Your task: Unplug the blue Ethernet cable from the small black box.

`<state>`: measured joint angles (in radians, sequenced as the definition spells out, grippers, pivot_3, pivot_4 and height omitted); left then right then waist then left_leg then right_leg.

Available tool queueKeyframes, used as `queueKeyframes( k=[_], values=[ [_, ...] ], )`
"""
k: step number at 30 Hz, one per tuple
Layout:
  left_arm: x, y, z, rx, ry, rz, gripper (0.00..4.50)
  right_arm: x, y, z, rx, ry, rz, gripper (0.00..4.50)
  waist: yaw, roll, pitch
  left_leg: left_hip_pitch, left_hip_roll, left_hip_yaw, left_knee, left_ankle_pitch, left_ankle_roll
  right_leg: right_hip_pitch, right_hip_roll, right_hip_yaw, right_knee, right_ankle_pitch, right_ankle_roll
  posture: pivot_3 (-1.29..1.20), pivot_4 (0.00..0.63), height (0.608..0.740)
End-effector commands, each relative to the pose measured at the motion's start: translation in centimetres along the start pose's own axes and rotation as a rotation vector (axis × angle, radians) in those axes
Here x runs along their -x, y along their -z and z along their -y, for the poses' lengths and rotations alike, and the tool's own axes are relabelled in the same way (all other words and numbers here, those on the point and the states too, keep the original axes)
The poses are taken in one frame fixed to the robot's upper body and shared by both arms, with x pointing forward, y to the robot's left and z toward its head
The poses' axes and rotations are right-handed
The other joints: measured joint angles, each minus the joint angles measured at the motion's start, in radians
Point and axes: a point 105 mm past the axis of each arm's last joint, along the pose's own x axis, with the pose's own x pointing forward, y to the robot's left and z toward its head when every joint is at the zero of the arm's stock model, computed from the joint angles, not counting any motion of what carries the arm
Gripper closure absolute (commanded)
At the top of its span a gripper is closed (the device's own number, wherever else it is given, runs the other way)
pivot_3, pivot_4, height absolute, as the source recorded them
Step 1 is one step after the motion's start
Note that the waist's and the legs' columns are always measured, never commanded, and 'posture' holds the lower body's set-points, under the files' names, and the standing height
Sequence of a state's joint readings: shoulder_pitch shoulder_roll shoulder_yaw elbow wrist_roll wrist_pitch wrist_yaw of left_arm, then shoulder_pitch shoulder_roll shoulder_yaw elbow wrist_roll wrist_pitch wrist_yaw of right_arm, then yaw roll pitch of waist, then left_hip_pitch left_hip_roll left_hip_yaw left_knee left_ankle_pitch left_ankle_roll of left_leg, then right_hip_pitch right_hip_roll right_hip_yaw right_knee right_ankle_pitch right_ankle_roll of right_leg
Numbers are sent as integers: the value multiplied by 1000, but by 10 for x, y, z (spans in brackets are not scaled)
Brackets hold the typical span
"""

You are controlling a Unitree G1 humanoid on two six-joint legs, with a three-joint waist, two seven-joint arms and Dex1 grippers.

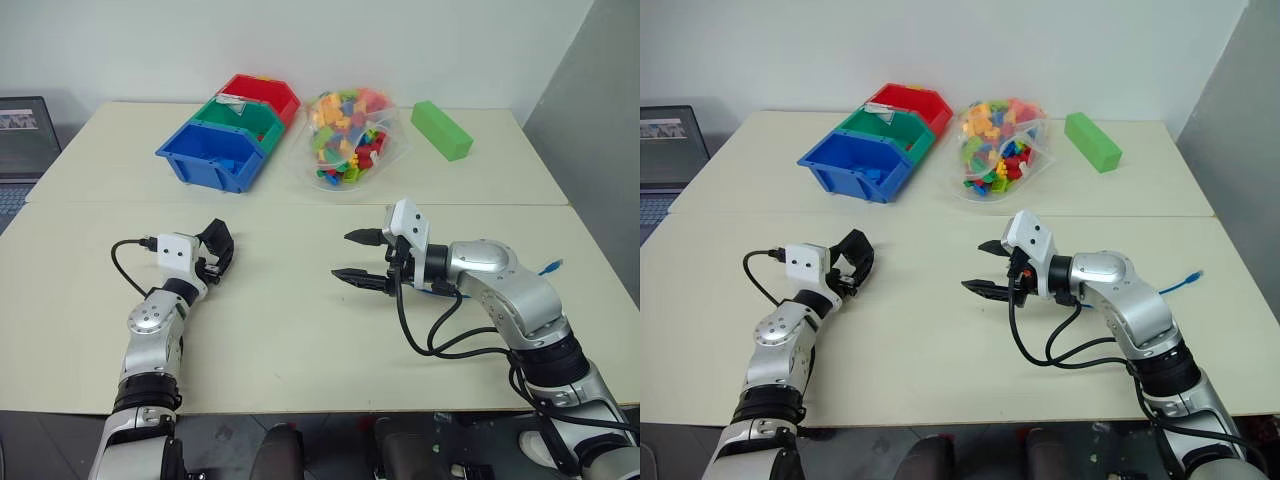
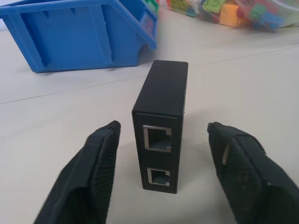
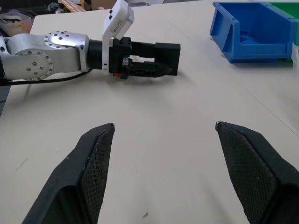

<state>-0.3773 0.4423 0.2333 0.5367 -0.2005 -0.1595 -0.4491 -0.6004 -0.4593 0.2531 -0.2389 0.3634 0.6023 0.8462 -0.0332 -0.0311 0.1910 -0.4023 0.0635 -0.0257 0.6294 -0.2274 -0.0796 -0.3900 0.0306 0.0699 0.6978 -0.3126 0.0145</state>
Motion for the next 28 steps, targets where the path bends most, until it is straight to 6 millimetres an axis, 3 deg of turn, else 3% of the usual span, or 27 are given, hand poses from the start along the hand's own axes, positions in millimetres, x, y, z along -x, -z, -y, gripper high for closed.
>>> queueKeyframes(
  k=[1,2,9,15,21,28],
  values=[
    [7,-13,-3,4,-15,45,472,2,-9,0,33,7,19,828,0,0,0,0,0,0,0,0,0,0,0,0,0,0,0,0,150,740],
    [14,-17,-3,4,-9,46,257,4,-8,1,30,14,12,828,0,0,0,0,0,0,0,0,0,0,0,0,0,0,0,0,150,740],
    [51,-44,5,-97,127,-51,257,31,9,16,-6,125,-18,828,-1,0,0,0,1,-1,0,0,0,0,0,1,0,0,0,0,150,740],
    [72,-78,-8,-189,258,-92,257,74,16,37,-4,191,-31,828,0,0,0,1,0,0,-1,0,0,1,0,1,0,-3,5,0,150,740],
    [78,-102,-14,-206,328,-77,257,103,15,45,-64,158,-66,828,0,0,0,2,0,1,-1,0,0,1,0,1,-1,-3,4,0,150,740],
    [78,-109,-8,-184,361,-47,257,104,14,46,-68,149,-73,828,-1,0,0,2,0,1,-1,0,0,0,0,1,-1,-3,4,0,150,740]
  ],
)
